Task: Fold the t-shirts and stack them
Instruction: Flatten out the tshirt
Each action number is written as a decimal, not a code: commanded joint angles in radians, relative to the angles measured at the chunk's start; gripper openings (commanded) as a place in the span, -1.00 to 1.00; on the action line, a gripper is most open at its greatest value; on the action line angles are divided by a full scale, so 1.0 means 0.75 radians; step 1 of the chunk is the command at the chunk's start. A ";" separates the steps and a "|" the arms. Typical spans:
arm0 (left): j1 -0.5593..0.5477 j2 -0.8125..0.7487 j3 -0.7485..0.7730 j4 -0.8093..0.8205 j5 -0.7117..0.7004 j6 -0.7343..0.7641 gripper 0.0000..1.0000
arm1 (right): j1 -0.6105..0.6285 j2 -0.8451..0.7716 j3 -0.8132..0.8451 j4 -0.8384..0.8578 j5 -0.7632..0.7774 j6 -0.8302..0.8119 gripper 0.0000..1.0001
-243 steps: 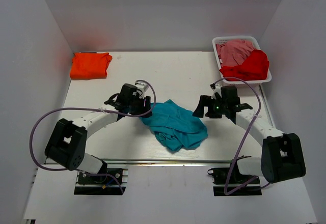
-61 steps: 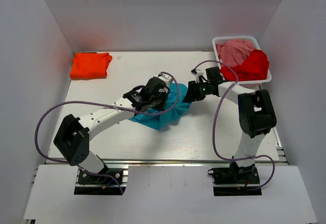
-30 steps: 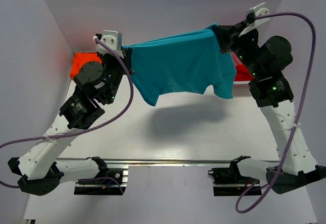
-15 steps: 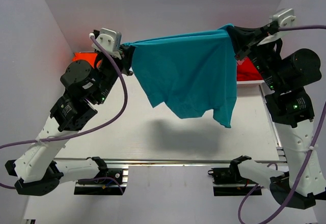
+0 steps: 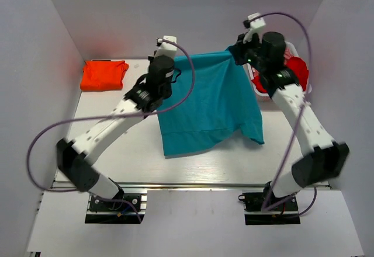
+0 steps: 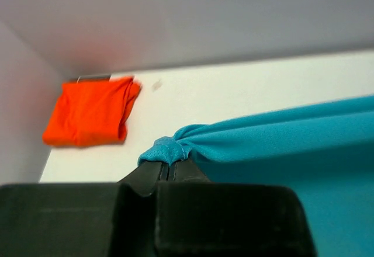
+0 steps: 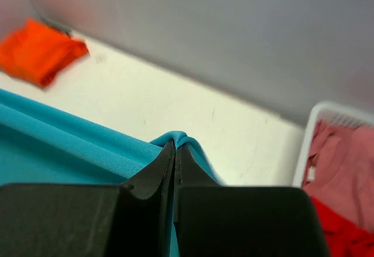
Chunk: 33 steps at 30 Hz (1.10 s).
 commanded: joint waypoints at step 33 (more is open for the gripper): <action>0.504 0.342 -0.328 -0.168 1.183 -0.525 0.95 | -0.031 0.422 -0.042 -0.073 0.258 0.268 0.81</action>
